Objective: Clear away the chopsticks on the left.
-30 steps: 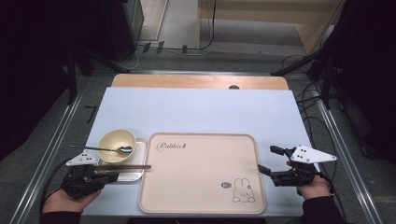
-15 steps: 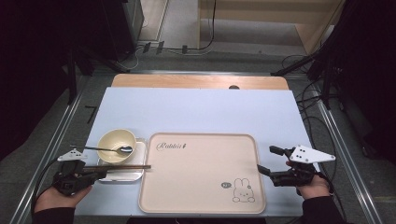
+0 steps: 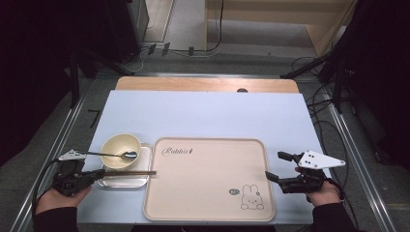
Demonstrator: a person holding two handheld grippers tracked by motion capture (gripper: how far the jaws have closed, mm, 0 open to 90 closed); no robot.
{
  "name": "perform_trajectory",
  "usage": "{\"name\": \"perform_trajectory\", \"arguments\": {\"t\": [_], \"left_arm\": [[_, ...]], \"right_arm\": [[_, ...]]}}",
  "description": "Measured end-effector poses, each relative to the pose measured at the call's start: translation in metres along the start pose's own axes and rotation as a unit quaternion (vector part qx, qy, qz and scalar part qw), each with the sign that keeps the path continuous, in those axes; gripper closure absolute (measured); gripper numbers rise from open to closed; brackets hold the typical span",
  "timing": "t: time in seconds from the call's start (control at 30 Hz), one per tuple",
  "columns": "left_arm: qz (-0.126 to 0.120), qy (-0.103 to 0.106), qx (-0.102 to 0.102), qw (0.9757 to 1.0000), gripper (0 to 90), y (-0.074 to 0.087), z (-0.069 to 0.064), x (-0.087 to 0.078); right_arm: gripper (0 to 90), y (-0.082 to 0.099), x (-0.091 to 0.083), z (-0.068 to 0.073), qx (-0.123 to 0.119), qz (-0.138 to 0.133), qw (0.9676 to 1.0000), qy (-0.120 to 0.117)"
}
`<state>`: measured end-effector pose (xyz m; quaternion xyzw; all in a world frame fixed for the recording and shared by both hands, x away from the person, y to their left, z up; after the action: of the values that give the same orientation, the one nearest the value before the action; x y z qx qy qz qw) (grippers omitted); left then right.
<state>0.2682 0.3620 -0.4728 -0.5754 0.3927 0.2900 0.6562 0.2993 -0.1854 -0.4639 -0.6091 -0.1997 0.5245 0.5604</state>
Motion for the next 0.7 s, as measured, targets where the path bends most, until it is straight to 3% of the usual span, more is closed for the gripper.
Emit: {"name": "perform_trajectory", "arguments": {"t": [0.33,0.7], "left_arm": [[0.002,-0.002,0.002,1.0000,90.0,-0.002,0.008,0.008],[0.005,0.005,0.005,1.0000,89.2,-0.002,0.006,0.011]], "right_arm": [[17.7,0.000,0.000,0.000,0.000,0.001,1.0000,-0.001],[17.7,0.001,0.000,0.000,0.002,0.001,1.0000,0.000]]}}
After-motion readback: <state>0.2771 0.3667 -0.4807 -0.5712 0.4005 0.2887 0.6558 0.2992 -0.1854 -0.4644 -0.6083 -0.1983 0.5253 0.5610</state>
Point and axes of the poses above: each handheld gripper's, and its own axes: x roughly forward along the jaws, y roughly out of its underside, z roughly to its left, the point moved 8 cm from there along x, roughly forward along the jaws, and after that the axes turned 11 degrees about -y, right-handed, at the moved point
